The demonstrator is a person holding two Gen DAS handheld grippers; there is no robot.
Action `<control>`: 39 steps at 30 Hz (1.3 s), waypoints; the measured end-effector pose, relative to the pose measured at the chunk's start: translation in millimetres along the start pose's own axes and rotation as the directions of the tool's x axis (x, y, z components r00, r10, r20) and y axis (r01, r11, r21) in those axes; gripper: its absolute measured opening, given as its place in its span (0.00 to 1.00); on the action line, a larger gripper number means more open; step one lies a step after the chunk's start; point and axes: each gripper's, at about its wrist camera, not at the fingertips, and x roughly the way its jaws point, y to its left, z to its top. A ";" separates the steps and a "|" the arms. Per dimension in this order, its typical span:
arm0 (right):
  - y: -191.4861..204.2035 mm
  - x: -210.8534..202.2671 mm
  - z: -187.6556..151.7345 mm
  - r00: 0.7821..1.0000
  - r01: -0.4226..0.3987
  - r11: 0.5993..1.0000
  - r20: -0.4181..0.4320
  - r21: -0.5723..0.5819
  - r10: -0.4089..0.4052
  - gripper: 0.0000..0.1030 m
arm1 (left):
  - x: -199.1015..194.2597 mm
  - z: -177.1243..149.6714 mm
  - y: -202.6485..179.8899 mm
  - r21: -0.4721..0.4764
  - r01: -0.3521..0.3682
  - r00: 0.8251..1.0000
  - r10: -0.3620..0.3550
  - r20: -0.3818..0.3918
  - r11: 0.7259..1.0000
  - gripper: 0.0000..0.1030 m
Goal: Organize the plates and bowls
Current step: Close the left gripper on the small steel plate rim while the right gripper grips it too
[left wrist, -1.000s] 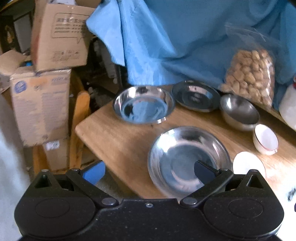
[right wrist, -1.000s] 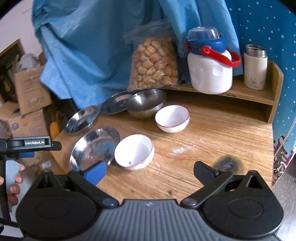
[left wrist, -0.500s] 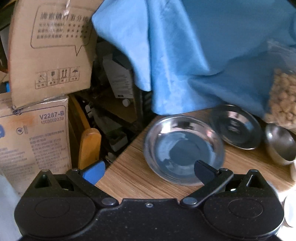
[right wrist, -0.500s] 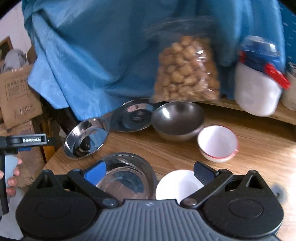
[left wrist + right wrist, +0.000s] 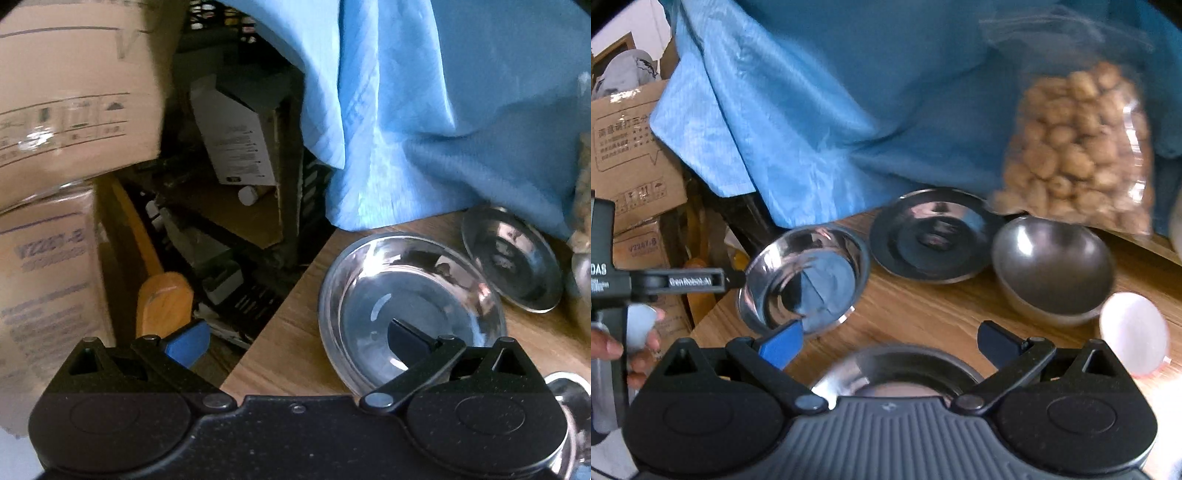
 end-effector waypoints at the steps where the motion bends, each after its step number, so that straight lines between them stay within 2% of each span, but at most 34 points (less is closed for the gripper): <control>1: 0.4 7.7 2.3 1.000 -0.003 1.000 -0.008 0.011 0.004 1.00 | 3.6 0.5 -0.7 0.014 0.002 1.000 -0.002 -0.010 1.000 0.99; 5: 0.7 37.4 9.8 0.997 -0.044 0.997 -0.054 0.055 0.047 0.98 | 19.2 2.9 -0.6 0.032 0.026 0.999 -0.025 -0.034 0.999 0.98; 9: 5.9 57.8 12.9 0.997 -0.031 0.999 -0.072 0.028 0.033 0.83 | 28.2 1.5 0.4 0.022 0.044 0.997 -0.043 -0.064 0.999 0.93; 10: 6.3 61.1 13.6 0.996 -0.033 0.999 -0.076 0.031 0.036 0.82 | 28.9 1.0 1.0 0.013 0.056 0.996 -0.055 -0.065 0.998 0.89; 12: 6.7 67.1 15.9 0.995 -0.047 0.997 -0.086 0.054 0.051 0.68 | 29.1 0.6 2.1 0.006 0.086 0.994 -0.085 -0.066 0.996 0.81; 15: 8.0 73.7 19.3 0.995 -0.064 0.994 -0.076 0.088 0.071 0.61 | 31.3 -0.1 4.3 -0.013 0.115 0.990 -0.116 -0.075 0.993 0.76; 21: 12.8 88.2 24.8 0.991 -0.090 0.988 -0.092 0.129 0.102 0.49 | 34.4 2.5 5.9 -0.038 0.180 0.980 -0.182 -0.083 0.983 0.54; 23: 14.0 91.2 24.8 0.989 -0.098 0.985 -0.101 0.141 0.112 0.46 | 35.7 3.9 5.4 -0.044 0.207 0.973 -0.210 -0.095 0.977 0.34; 28: 15.3 96.4 22.5 0.987 -0.088 0.982 -0.115 0.165 0.108 0.31 | 37.1 5.1 1.8 -0.020 0.213 0.969 -0.214 -0.123 0.977 0.31; 30: 13.1 98.9 20.9 0.987 -0.080 0.981 -0.121 0.175 0.102 0.20 | 38.3 5.2 2.0 -0.005 0.215 0.968 -0.214 -0.129 0.977 0.31; 32: 11.5 101.5 18.8 0.988 -0.070 0.982 -0.124 0.173 0.092 0.14 | 38.4 4.8 1.9 0.016 0.223 0.967 -0.219 -0.131 0.975 0.31; 33: 11.0 101.2 18.3 0.988 -0.075 0.982 -0.120 0.171 0.096 0.14 | 38.4 4.7 1.6 0.028 0.225 0.967 -0.219 -0.133 0.974 0.29; 35: 10.5 99.1 17.4 0.988 -0.073 0.983 -0.122 0.169 0.095 0.14 | 37.8 5.6 1.9 0.041 0.222 0.967 -0.215 -0.141 0.974 0.19; 39: 8.8 85.8 16.1 0.988 -0.098 0.981 -0.101 0.165 0.115 0.15 | 26.3 5.0 5.5 0.029 0.231 0.966 -0.225 -0.130 0.973 0.16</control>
